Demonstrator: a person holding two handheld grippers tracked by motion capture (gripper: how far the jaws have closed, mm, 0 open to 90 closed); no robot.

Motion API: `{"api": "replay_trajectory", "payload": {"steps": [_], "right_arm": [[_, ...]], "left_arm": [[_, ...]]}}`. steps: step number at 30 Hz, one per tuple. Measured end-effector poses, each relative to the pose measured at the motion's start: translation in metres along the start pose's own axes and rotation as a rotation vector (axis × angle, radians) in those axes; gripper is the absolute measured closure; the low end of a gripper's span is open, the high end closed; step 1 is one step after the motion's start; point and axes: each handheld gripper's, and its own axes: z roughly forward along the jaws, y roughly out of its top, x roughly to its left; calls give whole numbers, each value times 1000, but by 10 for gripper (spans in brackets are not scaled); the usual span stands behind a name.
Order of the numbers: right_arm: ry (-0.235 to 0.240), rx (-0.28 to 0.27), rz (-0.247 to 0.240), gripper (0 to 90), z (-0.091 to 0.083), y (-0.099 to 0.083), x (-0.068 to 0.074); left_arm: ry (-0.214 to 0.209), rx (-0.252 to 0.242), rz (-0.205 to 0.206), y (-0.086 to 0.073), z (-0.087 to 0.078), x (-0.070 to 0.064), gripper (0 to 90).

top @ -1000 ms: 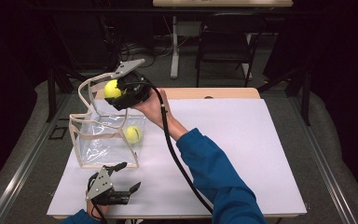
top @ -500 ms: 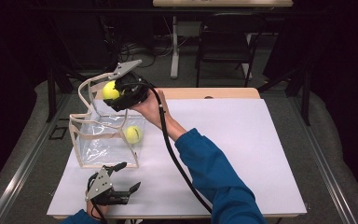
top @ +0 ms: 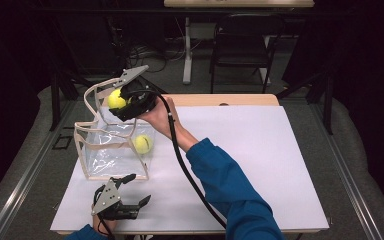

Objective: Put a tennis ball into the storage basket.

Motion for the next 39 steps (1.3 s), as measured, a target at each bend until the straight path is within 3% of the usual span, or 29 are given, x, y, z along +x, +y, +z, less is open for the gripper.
{"api": "replay_trajectory", "payload": {"steps": [39], "right_arm": [[33, 95, 16, 264, 23, -2, 2]], "left_arm": [[-4, -5, -2, 0, -1, 0, 160]]}}
